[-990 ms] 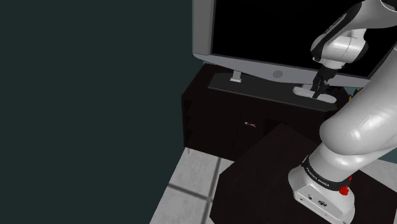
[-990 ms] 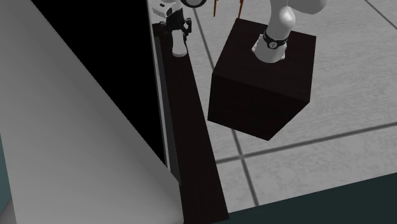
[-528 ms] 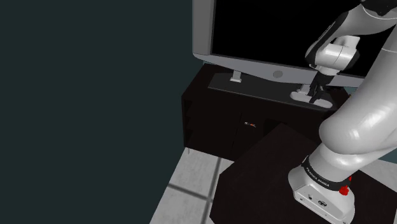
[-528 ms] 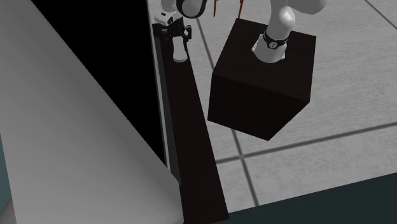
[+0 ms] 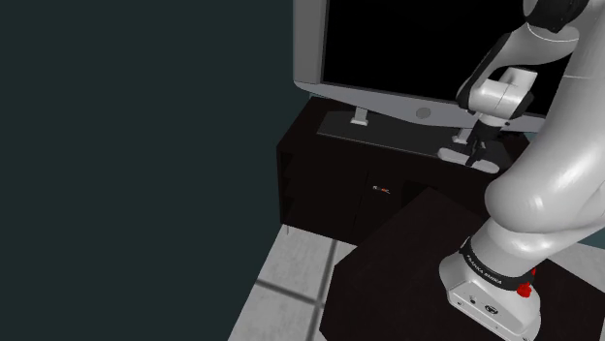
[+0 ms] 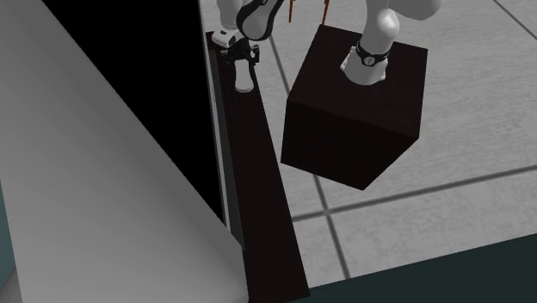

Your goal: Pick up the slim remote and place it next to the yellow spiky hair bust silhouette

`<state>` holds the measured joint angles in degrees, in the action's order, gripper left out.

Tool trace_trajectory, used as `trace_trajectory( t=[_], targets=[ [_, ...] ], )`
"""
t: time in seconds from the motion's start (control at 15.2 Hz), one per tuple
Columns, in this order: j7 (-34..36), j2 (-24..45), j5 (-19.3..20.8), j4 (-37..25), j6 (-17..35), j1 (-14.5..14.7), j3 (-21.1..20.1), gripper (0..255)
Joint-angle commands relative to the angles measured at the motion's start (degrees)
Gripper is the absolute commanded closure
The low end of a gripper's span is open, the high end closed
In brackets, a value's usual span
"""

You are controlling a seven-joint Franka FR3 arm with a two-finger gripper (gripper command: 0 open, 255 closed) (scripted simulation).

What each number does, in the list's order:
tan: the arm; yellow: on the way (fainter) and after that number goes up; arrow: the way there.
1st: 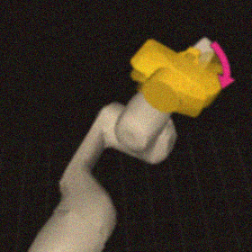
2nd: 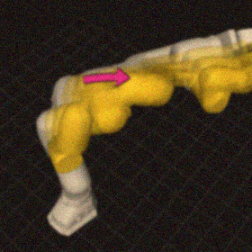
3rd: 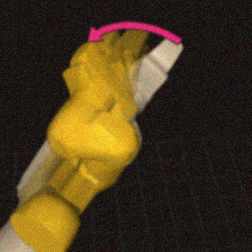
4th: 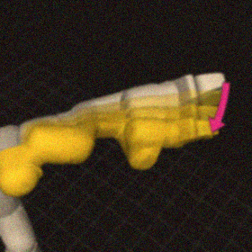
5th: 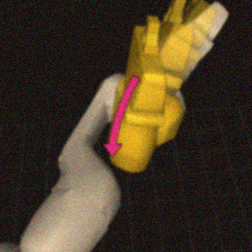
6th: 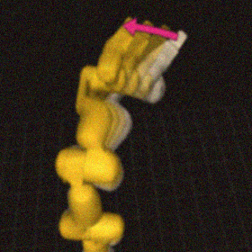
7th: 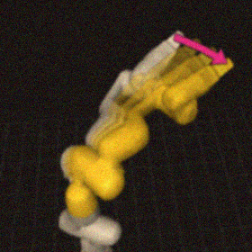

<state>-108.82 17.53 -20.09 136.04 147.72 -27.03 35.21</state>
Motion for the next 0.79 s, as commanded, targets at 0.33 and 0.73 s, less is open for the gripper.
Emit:
trace_trajectory(
  t=[0.33,0.73],
  targets=[
    [-4.4,5.4,-6.2,-0.7,3.9,-3.3,-4.4,255],
    [-7.8,10.1,-10.9,-2.0,7.0,-6.5,-8.6,255]
  ],
)
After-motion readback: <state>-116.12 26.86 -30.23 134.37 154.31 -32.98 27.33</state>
